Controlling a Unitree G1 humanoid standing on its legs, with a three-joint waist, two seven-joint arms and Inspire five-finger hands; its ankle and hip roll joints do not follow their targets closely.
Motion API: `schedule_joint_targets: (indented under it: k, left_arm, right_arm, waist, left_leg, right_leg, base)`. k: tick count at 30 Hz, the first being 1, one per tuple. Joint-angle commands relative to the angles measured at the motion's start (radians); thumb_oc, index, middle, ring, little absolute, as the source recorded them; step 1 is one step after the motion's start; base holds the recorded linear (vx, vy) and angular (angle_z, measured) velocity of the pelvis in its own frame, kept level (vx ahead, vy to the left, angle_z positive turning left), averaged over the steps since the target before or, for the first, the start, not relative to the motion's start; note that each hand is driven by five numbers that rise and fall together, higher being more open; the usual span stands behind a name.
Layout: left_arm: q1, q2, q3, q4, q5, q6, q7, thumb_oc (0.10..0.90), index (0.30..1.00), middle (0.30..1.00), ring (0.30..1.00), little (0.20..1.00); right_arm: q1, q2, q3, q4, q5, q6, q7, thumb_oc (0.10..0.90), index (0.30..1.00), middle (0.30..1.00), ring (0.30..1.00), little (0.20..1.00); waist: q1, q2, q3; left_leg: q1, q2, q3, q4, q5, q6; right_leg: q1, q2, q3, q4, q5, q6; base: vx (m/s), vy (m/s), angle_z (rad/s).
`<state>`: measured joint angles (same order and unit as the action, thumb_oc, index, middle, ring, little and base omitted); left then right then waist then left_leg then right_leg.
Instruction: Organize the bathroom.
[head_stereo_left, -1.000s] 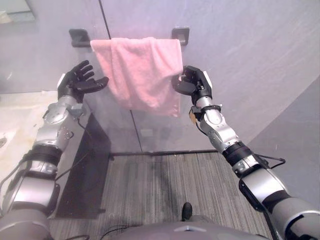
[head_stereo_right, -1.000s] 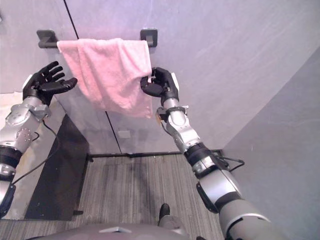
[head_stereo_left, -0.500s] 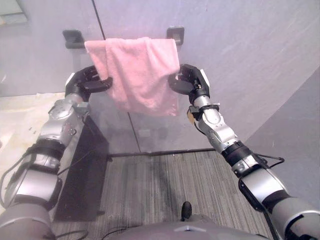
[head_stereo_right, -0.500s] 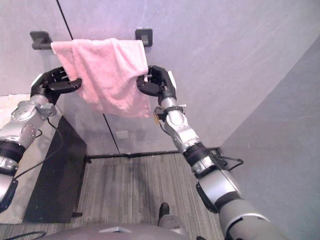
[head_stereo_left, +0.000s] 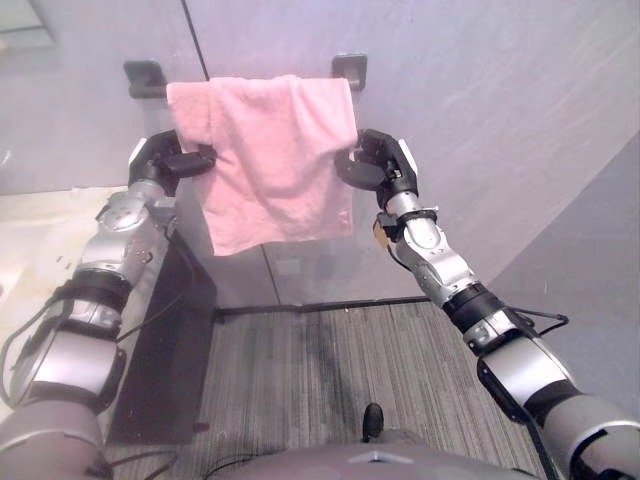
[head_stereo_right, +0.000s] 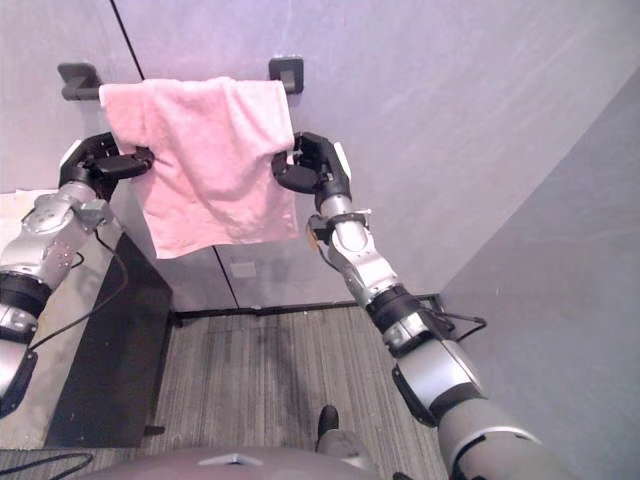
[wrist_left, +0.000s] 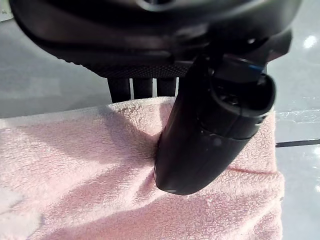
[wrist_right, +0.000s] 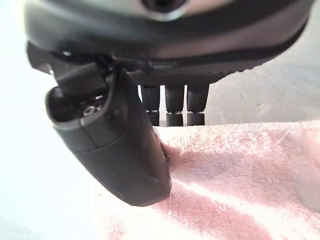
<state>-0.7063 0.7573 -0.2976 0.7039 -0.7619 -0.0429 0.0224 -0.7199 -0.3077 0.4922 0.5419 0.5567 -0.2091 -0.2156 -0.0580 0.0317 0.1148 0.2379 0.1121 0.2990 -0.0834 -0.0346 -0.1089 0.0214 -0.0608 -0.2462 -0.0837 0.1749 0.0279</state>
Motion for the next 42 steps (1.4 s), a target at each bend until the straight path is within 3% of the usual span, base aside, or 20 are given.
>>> schedule_joint_targets:
  k: [1, 9, 16, 17, 18, 19, 20, 21, 22, 31, 35, 37, 42]
  left_arm:
    - [-0.066, 0.095, 0.099, -0.037, -0.028, -0.183, 0.094, 0.4, 0.3, 0.3, 0.3, 0.3]
    - [0.074, 0.012, 0.22, -0.073, 0.009, -0.33, 0.299, 0.4, 0.3, 0.3, 0.3, 0.3]
    - [0.113, -0.018, 0.228, -0.1, 0.037, -0.308, 0.296, 0.402, 0.302, 0.302, 0.302, 0.302]
    - [0.11, -0.018, 0.222, -0.102, 0.038, -0.301, 0.293, 0.431, 0.347, 0.347, 0.347, 0.347]
    - [0.105, -0.017, 0.216, -0.1, 0.033, -0.289, 0.278, 0.536, 0.505, 0.505, 0.505, 0.505]
    - [0.098, -0.017, 0.208, -0.098, 0.031, -0.276, 0.264, 0.59, 0.585, 0.585, 0.585, 0.585]
    - [0.097, -0.017, 0.206, -0.097, 0.032, -0.277, 0.265, 0.607, 0.611, 0.611, 0.611, 0.611]
    - [0.087, -0.017, 0.191, -0.094, 0.028, -0.246, 0.243, 0.8, 0.9, 0.9, 0.9, 0.9]
    - [0.087, -0.018, 0.188, -0.092, 0.025, -0.244, 0.236, 0.8, 0.9, 0.9, 0.9, 0.9]
    - [0.132, -0.049, 0.174, -0.092, 0.087, -0.242, 0.315, 0.8, 0.9, 0.9, 0.9, 0.9]
    - [0.259, -0.136, 0.22, -0.172, 0.106, -0.262, 0.382, 0.8, 0.9, 0.9, 0.9, 0.9]
    - [0.27, -0.142, 0.223, -0.181, 0.109, -0.254, 0.383, 0.8, 0.9, 0.9, 0.9, 0.9]
    - [0.503, -0.336, 0.23, -0.223, 0.105, -0.217, 0.425, 0.8, 0.9, 0.9, 0.9, 0.9]
  right_arm:
    - [0.016, -0.008, 0.034, -0.003, -0.054, -0.059, -0.002, 0.4, 0.3, 0.3, 0.3, 0.3]
    - [0.059, 0.017, 0.011, -0.028, -0.055, -0.062, -0.054, 0.4, 0.3, 0.3, 0.3, 0.3]
    - [0.067, 0.018, 0.004, -0.05, -0.052, -0.047, -0.056, 0.4, 0.3, 0.3, 0.3, 0.3]
    - [0.065, 0.018, 0.003, -0.051, -0.05, -0.045, -0.055, 0.4, 0.3, 0.3, 0.3, 0.3]
    - [0.061, 0.015, 0.0, -0.047, -0.046, -0.047, -0.05, 0.4, 0.3, 0.3, 0.3, 0.3]
    - [0.056, 0.014, -0.001, -0.042, -0.042, -0.048, -0.047, 0.4, 0.3, 0.3, 0.3, 0.3]
    - [0.056, 0.015, -0.001, -0.041, -0.042, -0.048, -0.047, 0.4, 0.3, 0.3, 0.3, 0.3]
    - [0.05, 0.019, 0.0, -0.031, -0.034, -0.051, -0.048, 0.591, 0.587, 0.587, 0.587, 0.587]
    - [0.051, 0.021, 0.0, -0.031, -0.036, -0.05, -0.047, 0.8, 0.9, 0.9, 0.9, 0.9]
    - [0.098, 0.022, -0.009, -0.032, -0.063, -0.049, -0.079, 0.8, 0.9, 0.9, 0.9, 0.9]
    - [0.212, 0.02, -0.036, -0.079, -0.13, -0.073, -0.112, 0.8, 0.9, 0.9, 0.9, 0.9]
    - [0.221, 0.02, -0.038, -0.085, -0.135, -0.072, -0.115, 0.8, 0.9, 0.9, 0.9, 0.9]
    - [0.418, 0.018, -0.083, -0.116, -0.28, -0.141, -0.147, 0.8, 0.9, 0.9, 0.9, 0.9]
  waist:
    - [-0.011, 0.032, -0.057]
    - [-0.002, 0.018, -0.049]
    - [-0.003, 0.01, -0.047]
    - [-0.003, 0.01, -0.046]
    - [-0.004, 0.01, -0.045]
    - [-0.005, 0.01, -0.045]
    - [-0.005, 0.01, -0.045]
    - [-0.005, 0.01, -0.045]
    - [-0.005, 0.011, -0.046]
    - [-0.012, 0.011, -0.043]
    - [-0.017, 0.004, -0.035]
    - [-0.017, 0.004, -0.036]
    - [-0.023, -0.003, -0.024]
  left_leg:
    - [-0.1, -0.078, -0.021, 0.045, 0.01, 0.05]
    - [-0.097, -0.08, -0.028, 0.04, 0.009, 0.051]
    - [-0.095, -0.08, -0.025, 0.038, 0.011, 0.052]
    - [-0.095, -0.079, -0.024, 0.038, 0.011, 0.052]
    - [-0.094, -0.079, -0.023, 0.038, 0.011, 0.053]
    - [-0.095, -0.079, -0.022, 0.038, 0.011, 0.053]
    - [-0.095, -0.079, -0.022, 0.038, 0.011, 0.053]
    - [-0.097, -0.08, -0.02, 0.04, 0.012, 0.052]
    - [-0.097, -0.08, -0.019, 0.04, 0.012, 0.053]
    - [-0.097, -0.079, -0.011, 0.043, 0.009, 0.055]
    - [-0.095, -0.084, -0.017, 0.038, 0.01, 0.062]
    - [-0.095, -0.084, -0.018, 0.037, 0.01, 0.062]
    - [-0.092, -0.091, -0.024, 0.03, 0.007, 0.073]
  right_leg:
    - [0.083, -0.005, 0.012, 0.04, -0.22, 0.111]
    - [0.082, -0.007, 0.003, 0.046, -0.223, 0.108]
    - [0.079, -0.006, 0.005, 0.045, -0.22, 0.109]
    - [0.079, -0.006, 0.006, 0.046, -0.22, 0.109]
    - [0.078, -0.006, 0.007, 0.047, -0.219, 0.11]
    - [0.077, -0.006, 0.008, 0.048, -0.218, 0.11]
    - [0.077, -0.006, 0.008, 0.048, -0.218, 0.11]
    - [0.077, -0.007, 0.009, 0.046, -0.216, 0.111]
    - [0.077, -0.007, 0.009, 0.045, -0.215, 0.111]
    - [0.074, -0.007, 0.014, 0.051, -0.217, 0.114]
    - [0.068, -0.006, 0.022, 0.057, -0.217, 0.115]
    - [0.068, -0.006, 0.022, 0.058, -0.217, 0.115]
    - [0.063, -0.006, 0.028, 0.06, -0.214, 0.123]
  base:
    - [-0.01, 0.006, 0.05]
    - [-0.01, 0.001, 0.02]
    - [0.0, 0.0, 0.0]
    - [0.0, 0.0, 0.0]
    - [0.0, 0.0, 0.0]
    - [0.0, 0.0, 0.0]
    - [0.0, 0.0, 0.0]
    - [0.0, 0.0, 0.0]
    - [0.0, 0.0, 0.0]
    - [-0.02, 0.003, 0.0]
    - [-0.08, 0.007, -0.04]
    - [-0.06, 0.003, -0.01]
    - [-0.17, 0.024, -0.01]
